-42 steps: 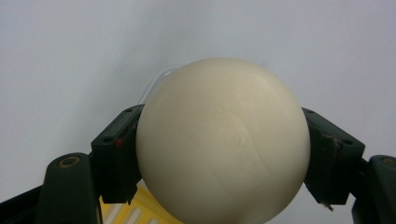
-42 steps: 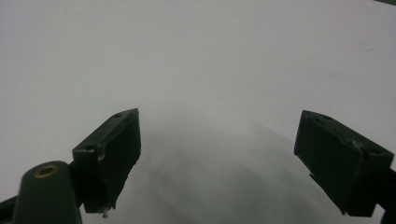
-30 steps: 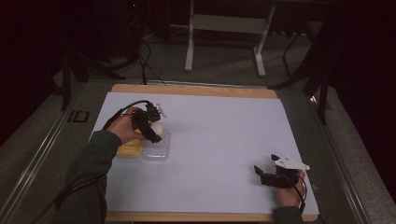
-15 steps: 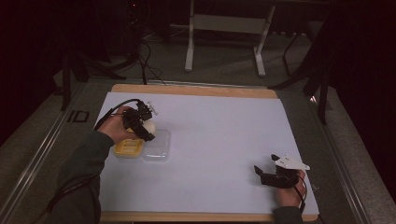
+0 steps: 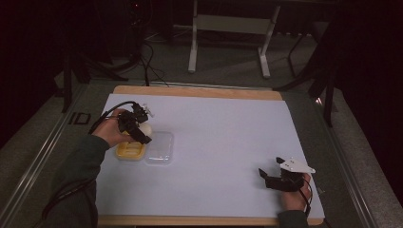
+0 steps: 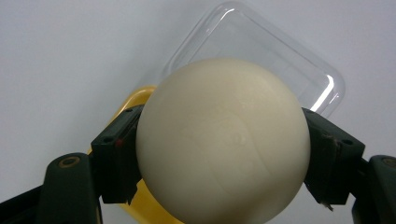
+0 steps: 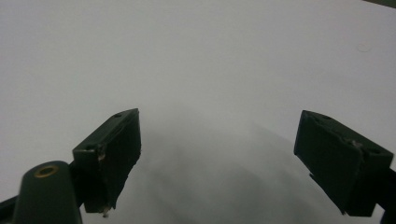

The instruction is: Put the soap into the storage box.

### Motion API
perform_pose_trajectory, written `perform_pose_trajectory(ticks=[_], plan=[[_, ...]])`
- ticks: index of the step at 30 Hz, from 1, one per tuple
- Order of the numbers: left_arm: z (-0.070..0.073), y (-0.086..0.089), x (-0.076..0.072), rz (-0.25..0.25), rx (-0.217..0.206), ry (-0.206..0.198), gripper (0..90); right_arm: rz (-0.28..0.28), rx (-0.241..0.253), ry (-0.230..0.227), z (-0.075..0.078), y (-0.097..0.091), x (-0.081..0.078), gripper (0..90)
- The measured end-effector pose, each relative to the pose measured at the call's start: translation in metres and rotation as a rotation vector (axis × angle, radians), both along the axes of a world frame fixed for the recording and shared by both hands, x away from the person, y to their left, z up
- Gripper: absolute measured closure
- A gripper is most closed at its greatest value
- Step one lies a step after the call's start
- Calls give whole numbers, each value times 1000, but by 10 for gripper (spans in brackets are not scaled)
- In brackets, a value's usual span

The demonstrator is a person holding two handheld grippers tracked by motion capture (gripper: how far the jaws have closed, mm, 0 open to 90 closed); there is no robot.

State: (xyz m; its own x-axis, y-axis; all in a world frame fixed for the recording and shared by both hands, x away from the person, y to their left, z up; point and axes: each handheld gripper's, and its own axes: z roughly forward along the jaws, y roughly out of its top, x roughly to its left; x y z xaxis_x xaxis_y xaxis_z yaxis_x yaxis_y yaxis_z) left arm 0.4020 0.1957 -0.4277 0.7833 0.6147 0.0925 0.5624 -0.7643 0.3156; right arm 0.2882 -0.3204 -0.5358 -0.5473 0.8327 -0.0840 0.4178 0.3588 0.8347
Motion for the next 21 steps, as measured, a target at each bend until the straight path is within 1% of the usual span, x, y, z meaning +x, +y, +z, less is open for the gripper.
perform_pose_trajectory(ticks=[3, 8, 12, 21], plan=[[0, 4, 0, 14, -1, 2, 251, 0, 1, -1, 0, 0, 0, 147], [-3, 9, -1, 23, 6, 7, 251, -1, 2, -1, 0, 0, 0, 147], [-5, 13, -1, 33, 3, 13, 251, -1, 2, -2, 0, 0, 0, 147], [-14, 23, -2, 59, 7, 26, 251, -3, 2, -4, 0, 0, 0, 147]])
